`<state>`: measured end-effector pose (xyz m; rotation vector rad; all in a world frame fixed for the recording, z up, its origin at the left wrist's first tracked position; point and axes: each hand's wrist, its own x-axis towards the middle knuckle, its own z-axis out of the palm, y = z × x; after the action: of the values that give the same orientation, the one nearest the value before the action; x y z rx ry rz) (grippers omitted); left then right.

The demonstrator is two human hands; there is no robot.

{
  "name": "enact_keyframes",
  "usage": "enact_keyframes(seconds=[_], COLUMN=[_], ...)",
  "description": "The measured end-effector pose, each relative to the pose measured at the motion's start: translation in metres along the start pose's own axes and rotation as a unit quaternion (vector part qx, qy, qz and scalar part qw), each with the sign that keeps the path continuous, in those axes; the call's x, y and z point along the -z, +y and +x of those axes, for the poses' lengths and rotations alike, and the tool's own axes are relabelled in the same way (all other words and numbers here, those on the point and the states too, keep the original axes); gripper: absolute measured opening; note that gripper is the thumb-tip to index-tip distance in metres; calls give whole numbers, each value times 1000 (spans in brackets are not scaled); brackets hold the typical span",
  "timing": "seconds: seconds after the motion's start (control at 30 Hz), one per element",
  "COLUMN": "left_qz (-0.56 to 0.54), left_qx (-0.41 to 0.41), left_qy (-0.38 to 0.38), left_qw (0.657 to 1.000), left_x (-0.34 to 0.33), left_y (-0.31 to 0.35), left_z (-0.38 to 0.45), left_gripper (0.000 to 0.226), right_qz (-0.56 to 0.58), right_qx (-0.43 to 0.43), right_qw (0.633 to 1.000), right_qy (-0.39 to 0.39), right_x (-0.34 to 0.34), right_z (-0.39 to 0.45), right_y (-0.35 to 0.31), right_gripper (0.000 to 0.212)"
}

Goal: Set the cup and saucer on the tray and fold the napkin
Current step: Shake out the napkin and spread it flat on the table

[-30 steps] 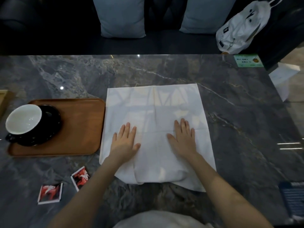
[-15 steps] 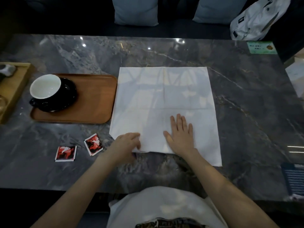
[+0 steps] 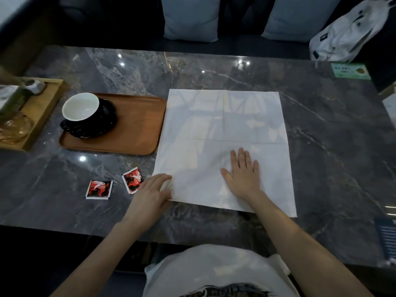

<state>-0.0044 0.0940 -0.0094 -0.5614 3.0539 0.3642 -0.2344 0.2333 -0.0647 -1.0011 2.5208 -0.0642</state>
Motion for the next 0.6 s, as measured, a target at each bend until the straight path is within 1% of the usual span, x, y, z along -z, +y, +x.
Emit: enact_keyframes(seconds=[0.1,0.2,0.27,0.33,0.4,0.47,0.53,0.6], left_qz=[50,69,79,89,64,26,-6,6], left_qx=[28,18,13,17,43,59,56,56], left_qy=[-35,-40,-32,-23,-22,4,19,7], left_qw=[998,997,996,996,997,998,998,998], left_x=[-8,-19,-23,-22,-21,-24,-33,-47], left_y=[1,0,-4,-4,2,18,37,50], left_z=[-5,-11,-14,-13,-6,9,29,48], left_gripper=[24,25,18,2,22,33,41,49], right_qz=[-1,0,-1,6,30,78,112,90], right_qx=[1,1,1,2,6,15,29,36], right_qw=[1000,1000,1000,1000,999,996,993,994], right_qy=[0,3,1,-13,-41,-47,-6,47], right_x=[0,-1,-2,-1,4,12,15,7], right_z=[0,0,0,2,5,3,-4,-17], right_y=[0,2,1,-1,0,1,2,0], right_gripper=[67,67,68,68,68,63,57,55])
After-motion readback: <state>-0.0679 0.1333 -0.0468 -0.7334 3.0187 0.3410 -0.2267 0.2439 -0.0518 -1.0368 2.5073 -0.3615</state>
